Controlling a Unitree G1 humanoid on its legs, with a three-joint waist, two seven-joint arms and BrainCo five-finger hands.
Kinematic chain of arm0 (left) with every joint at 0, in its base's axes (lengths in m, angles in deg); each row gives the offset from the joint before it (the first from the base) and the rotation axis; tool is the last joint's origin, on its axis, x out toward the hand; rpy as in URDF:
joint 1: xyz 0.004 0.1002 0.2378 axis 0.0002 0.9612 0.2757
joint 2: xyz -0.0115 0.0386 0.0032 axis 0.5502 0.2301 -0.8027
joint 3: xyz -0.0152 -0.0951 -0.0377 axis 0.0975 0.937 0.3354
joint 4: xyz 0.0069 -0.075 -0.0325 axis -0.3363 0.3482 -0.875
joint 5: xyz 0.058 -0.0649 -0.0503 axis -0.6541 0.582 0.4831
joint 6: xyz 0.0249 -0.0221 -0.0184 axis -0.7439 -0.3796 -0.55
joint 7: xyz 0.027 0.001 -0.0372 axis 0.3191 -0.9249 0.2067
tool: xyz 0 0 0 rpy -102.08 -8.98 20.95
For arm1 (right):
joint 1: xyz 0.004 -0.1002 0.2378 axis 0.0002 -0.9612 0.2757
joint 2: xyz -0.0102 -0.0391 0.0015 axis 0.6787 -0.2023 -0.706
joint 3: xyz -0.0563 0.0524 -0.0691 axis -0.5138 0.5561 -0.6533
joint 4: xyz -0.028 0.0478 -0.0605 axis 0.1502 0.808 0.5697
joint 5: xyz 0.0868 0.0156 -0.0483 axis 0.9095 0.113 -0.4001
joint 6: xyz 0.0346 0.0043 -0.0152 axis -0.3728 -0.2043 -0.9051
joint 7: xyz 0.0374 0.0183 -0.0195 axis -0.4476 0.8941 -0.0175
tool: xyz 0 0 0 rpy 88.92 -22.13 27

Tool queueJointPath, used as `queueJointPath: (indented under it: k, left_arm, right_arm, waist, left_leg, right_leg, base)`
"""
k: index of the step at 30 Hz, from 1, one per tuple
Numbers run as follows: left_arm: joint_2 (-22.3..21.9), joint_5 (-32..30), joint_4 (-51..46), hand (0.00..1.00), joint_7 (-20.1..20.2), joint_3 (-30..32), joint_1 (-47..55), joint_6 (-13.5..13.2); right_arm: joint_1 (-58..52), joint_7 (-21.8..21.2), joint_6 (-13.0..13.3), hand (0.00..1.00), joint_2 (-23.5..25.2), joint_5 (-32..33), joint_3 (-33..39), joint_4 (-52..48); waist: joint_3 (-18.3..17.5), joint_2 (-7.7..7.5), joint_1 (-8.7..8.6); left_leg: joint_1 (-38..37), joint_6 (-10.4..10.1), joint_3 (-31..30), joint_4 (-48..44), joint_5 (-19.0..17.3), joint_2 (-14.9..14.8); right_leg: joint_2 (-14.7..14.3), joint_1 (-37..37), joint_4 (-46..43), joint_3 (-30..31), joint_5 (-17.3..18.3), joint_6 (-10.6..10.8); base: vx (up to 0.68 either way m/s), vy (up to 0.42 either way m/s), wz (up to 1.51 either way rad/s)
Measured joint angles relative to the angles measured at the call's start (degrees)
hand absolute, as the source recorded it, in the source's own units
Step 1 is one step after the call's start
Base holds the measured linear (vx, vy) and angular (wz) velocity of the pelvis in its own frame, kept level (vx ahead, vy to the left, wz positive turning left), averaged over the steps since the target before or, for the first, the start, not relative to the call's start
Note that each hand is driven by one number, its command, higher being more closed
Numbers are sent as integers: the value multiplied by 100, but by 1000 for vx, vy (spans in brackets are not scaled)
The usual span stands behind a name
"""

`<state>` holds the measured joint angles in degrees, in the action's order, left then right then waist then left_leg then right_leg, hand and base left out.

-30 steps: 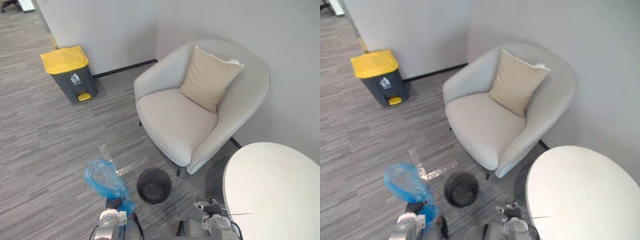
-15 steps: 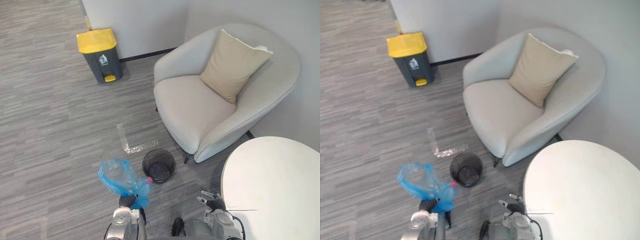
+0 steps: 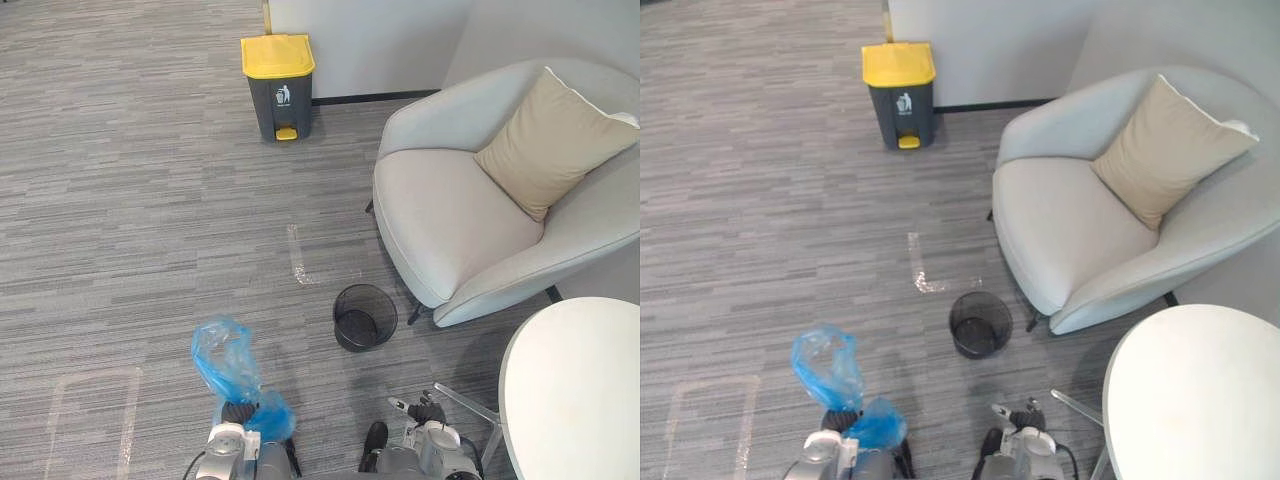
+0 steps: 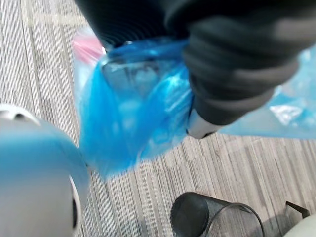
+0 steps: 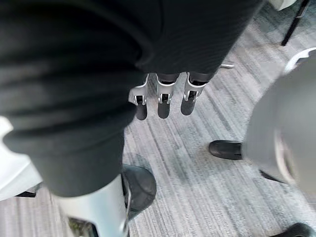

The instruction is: Gather rubbish on tea table into small bin, then transfer packed bag to large trash can.

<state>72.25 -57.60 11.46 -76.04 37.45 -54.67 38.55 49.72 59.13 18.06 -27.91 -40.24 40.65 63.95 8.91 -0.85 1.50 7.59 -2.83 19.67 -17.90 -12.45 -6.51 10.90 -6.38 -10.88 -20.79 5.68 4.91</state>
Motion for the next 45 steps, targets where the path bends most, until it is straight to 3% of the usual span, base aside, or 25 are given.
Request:
queueJointPath:
  k: [3, 4, 5, 6, 7, 8, 11, 13, 14, 15, 16, 18, 20, 21, 22, 24, 26, 28, 29, 30, 33, 36, 39, 43, 45]
  left_arm:
    - [-62, 2, -50, 100, 1, -21, 113, -5]
    - [-59, 2, -60, 100, 1, -22, 125, -5]
    - [-68, 15, -110, 100, -6, -21, 171, -2]
    - [-85, 21, -295, 100, -9, -15, 221, -4]
    - [-69, 28, -340, 100, -14, -8, 259, -3]
    - [-29, 42, -365, 100, -22, 7, 254, -3]
    - [-103, 68, -361, 100, -14, 3, 200, 6]
    - [-211, 67, -351, 100, -4, 7, 109, 7]
    - [-256, 64, -351, 100, -1, 6, 48, 3]
    - [-295, 59, -279, 100, 2, 2, -25, 2]
    - [-469, 51, -201, 100, 4, 27, -73, -6]
    - [-553, 36, -201, 100, 4, 56, -117, -4]
    - [-630, -3, -245, 100, 21, 26, -143, -2]
    - [-673, -2, -346, 100, 23, 34, -82, -4]
    - [-677, -1, -476, 100, 26, 66, 33, -16]
    - [-669, 1, -519, 100, 26, 177, 69, -8]
    - [-648, -2, -532, 100, 26, 282, 80, -4]
    - [-659, -4, -601, 100, 27, 265, 86, -8]
    - [-668, -4, -634, 100, 27, 254, 67, -14]
    - [-721, -3, -608, 100, 23, 255, 94, -29]
    - [-618, -1, -526, 100, 9, 298, -106, -16]
    - [-556, 0, -515, 100, 2, 144, 108, 31]
    - [-509, 0, -509, 100, -8, 35, 132, 100]
    - [-515, -1, -456, 100, -1, -18, 67, 120]
    - [-491, -5, -247, 100, 3, -21, -94, 115]
  right_arm:
    - [-80, 0, -22, 0, -70, -8, 5, 1]
    - [-95, 0, -23, 0, -74, -8, 8, -4]
    - [-167, -1, -37, 0, -73, -1, 35, -105]
    - [-196, -2, -17, 0, -71, -6, 30, -262]
    - [-255, -2, 0, 0, -72, -4, 49, -337]
    - [-312, -2, 34, 0, -12, 3, 72, -354]
    - [-305, -6, 35, 0, 117, 9, 235, -474]
    - [-292, -5, 28, 0, 83, 10, 299, -520]
    - [-373, 0, 10, 0, 93, 9, 432, -506]
    - [-445, 0, -4, 0, 108, 14, 535, -488]
    - [-467, 3, -10, 0, -5, 20, 711, -487]
    - [-416, -3, -11, 0, -35, 20, 712, -475]
    - [-451, -31, -17, 0, 38, 22, 621, -493]
    - [-457, -44, -19, 0, 46, 48, 448, -494]
    - [-378, -55, -18, 0, 78, 60, 342, -497]
    - [-174, -57, -20, 0, 106, 107, 248, -482]
    - [165, -49, -32, 0, 208, 128, 255, -482]
    - [247, -50, -33, 0, 256, 192, 250, -488]
    - [222, -44, -34, 0, 255, 230, 254, -490]
    - [82, -25, -32, 0, 233, 234, 240, -476]
    - [63, -47, -89, 0, 246, 228, 220, -436]
    - [-137, -58, -104, 0, 249, 208, 201, -536]
    - [-437, -58, -142, 0, 238, 193, 182, -581]
    - [-421, -54, -110, 0, 209, -3, 205, -732]
    - [-369, -54, -107, 0, 194, -11, 246, -701]
  waist:
    - [29, -87, -98]
    - [35, -112, -115]
    - [80, -122, -144]
    - [110, -151, -160]
    - [134, -105, -159]
    - [120, -133, -155]
    - [101, -195, -150]
    - [110, -172, -165]
    - [82, -205, -155]
    - [58, -193, -200]
    - [-40, 106, -209]
    - [-57, 200, -243]
    - [-65, 186, -299]
    - [-109, 137, -287]
    - [-165, 98, -185]
    - [-178, 75, -100]
    - [-45, -62, -80]
    - [32, -79, -37]
    - [39, -35, 1]
    - [-21, 113, 156]
    - [-105, -53, 171]
    - [-18, -134, 161]
    - [6, -125, 79]
    - [-5, -130, -101]
    - [-19, -143, -162]
  left_leg:
    - [158, 127, -334, -672, -613, 191]
    - [158, 123, -407, -705, -684, 225]
    - [116, 202, -625, -828, -821, 351]
    - [-17, 278, -788, -840, -870, 405]
    - [-80, 319, -952, -842, -899, 399]
    - [-153, 322, -1184, -835, -980, 363]
    - [-370, 318, -1475, -617, -1096, 455]
    - [-632, 294, -1646, -323, -1094, 527]
    - [-868, 200, -1873, -143, -1090, 644]
    - [-1028, 115, -2103, -90, -1158, 660]
    - [-1114, -11, -2224, -139, -1095, 424]
    - [-1142, -172, -2157, -266, -924, 298]
    - [-1116, -242, -1998, -1074, -363, 163]
    - [-764, -288, -1778, -2091, -2, -8]
    - [-395, -136, -1337, -2968, -213, -227]
    - [83, 139, -799, -3475, -624, -352]
    - [734, 376, -355, -3162, -1003, -190]
    - [1139, 394, -254, -2356, -900, -159]
    - [1240, 359, -356, -1844, -597, -180]
    - [1245, 203, -590, -1004, 574, -345]
    - [1233, 263, -373, -1283, 108, -161]
    - [393, 306, 341, -1251, -624, -10]
    - [-120, 273, 472, -1054, -886, 97]
    - [-904, 120, 468, -402, -922, 106]
    - [-1319, -73, 459, -20, -925, 112]
  right_leg:
    - [490, -145, -1268, -54, 644, 385]
    - [559, -168, -1457, 7, 594, 273]
    - [702, -486, -2401, 536, 447, 97]
    - [663, -899, -3323, 1090, 46, -94]
    - [498, -1144, -3699, 1406, 179, 28]
    - [144, -1276, -3811, 1551, 598, 92]
    - [-382, -1723, -3495, 1435, 927, 0]
    - [-552, -1898, -2872, 1159, 871, -88]
    - [-638, -1844, -2234, 1201, 705, -282]
    - [-615, -1719, -2209, 1144, 577, -710]
    - [-595, -1493, -2192, 703, 730, -773]
    - [-599, -1266, -2196, 477, 817, -914]
    - [-644, -575, -1985, 219, 839, -964]
    - [-769, -75, -1598, 272, 838, -967]
    - [-942, 340, -1082, 419, 838, -969]
    - [-1050, 761, -527, 825, 838, -969]
    - [-883, 1026, -350, 1126, 838, -969]
    - [-765, 1173, -518, 1186, 848, -952]
    - [-752, 1240, -635, 1226, 904, -844]
    - [-801, 1282, -861, 1432, 1201, -365]
    - [-535, 1210, -948, 1810, 1166, -248]
    - [-94, 156, -3595, 2342, 772, 180]
    - [-97, -728, -4852, 2118, 871, 29]
    - [-221, -1477, -3684, 1014, 1165, -212]
    - [-380, -1652, -2025, 517, 700, -387]
  base:
    - [27, 109, 41]
    - [124, 143, 86]
    - [181, 184, 80]
    - [158, 185, 93]
    - [276, 93, 90]
    - [267, 10, 84]
    - [296, -52, 65]
    - [425, -107, 78]
    - [523, -156, 106]
    - [669, -174, 132]
    - [701, -184, 109]
    - [471, -123, 78]
    - [583, -170, 86]
    - [677, -114, 40]
    - [461, -48, 3]
    - [407, 46, -40]
    - [387, 105, -38]
    - [352, 197, -35]
    - [457, 323, -82]
    - [332, 261, -80]
    - [331, 278, -56]
    - [325, 289, -92]
    - [325, 75, -23]
    - [364, -44, 5]
    - [525, -133, 19]
